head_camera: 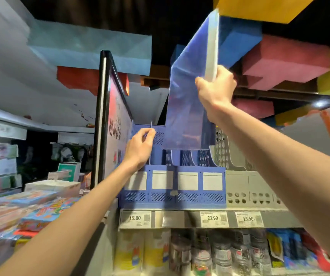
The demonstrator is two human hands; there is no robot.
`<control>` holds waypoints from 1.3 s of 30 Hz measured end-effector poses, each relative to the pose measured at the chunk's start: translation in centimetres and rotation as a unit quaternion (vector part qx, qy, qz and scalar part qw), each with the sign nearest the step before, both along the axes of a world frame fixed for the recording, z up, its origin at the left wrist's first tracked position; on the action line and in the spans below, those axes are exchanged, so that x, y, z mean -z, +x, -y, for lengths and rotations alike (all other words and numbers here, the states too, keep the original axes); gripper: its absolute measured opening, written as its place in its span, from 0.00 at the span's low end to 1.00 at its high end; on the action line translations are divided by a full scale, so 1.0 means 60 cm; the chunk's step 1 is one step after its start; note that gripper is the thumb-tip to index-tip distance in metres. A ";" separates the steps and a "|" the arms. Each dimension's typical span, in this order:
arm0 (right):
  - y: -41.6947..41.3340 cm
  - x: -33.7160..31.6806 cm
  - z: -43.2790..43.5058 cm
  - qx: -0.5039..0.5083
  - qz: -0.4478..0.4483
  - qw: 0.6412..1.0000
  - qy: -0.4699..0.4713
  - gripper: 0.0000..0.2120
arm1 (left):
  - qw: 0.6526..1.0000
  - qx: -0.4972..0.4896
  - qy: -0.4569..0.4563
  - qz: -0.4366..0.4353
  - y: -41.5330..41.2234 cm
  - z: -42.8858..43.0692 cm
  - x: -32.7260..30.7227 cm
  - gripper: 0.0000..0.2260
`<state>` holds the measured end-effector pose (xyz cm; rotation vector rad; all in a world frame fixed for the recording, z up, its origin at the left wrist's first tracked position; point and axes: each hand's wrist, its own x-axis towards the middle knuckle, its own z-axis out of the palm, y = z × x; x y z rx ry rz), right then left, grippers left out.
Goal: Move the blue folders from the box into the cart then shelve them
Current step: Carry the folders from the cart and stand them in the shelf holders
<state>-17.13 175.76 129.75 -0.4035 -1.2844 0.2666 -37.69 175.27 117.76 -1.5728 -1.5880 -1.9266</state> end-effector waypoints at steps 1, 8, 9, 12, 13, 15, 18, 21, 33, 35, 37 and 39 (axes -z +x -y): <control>-0.012 -0.002 -0.011 -0.004 0.004 1.000 0.002 0.06 | 1.000 -0.004 0.009 -0.003 0.002 -0.005 -0.006 0.24; -0.095 0.028 -0.095 -0.069 -0.012 0.996 -0.050 0.09 | 0.998 0.056 -0.033 -0.022 0.016 -0.030 -0.018 0.15; -0.102 0.031 -0.101 -0.077 -0.012 0.995 -0.064 0.09 | 0.997 0.060 -0.046 -0.026 0.017 -0.030 -0.017 0.17; -0.125 0.038 -0.119 -0.082 -0.005 0.994 -0.071 0.09 | 0.994 0.051 -0.078 -0.056 0.010 -0.037 -0.005 0.25; -0.132 0.040 -0.124 -0.084 -0.001 0.994 -0.070 0.10 | 0.992 0.042 -0.095 -0.073 0.009 -0.037 -0.002 0.27; -0.142 0.044 -0.135 -0.085 0.002 0.994 -0.072 0.11 | 0.985 0.026 -0.135 -0.102 0.011 -0.038 0.006 0.29; -0.161 0.055 -0.152 -0.094 -0.003 0.993 -0.070 0.11 | 0.981 0.024 -0.161 -0.110 0.015 -0.038 0.013 0.37; -0.177 0.077 -0.167 -0.103 -0.007 0.992 -0.067 0.11 | 0.976 0.006 -0.179 -0.123 0.010 -0.043 0.023 0.42; -0.211 0.085 -0.215 -0.126 0.001 0.989 -0.081 0.16 | 0.968 -0.014 -0.202 -0.150 -0.009 -0.059 0.021 0.46; -0.214 0.088 -0.219 -0.146 0.022 0.986 -0.071 0.16 | 0.966 -0.012 -0.208 -0.155 -0.015 -0.060 0.020 0.45; -0.213 0.095 -0.222 -0.173 0.064 0.981 -0.063 0.18 | 0.962 -0.012 -0.217 -0.164 -0.022 -0.062 0.019 0.43; -0.212 0.109 -0.226 -0.188 0.100 0.976 -0.050 0.17 | 0.962 -0.016 -0.219 -0.162 -0.029 -0.065 0.021 0.42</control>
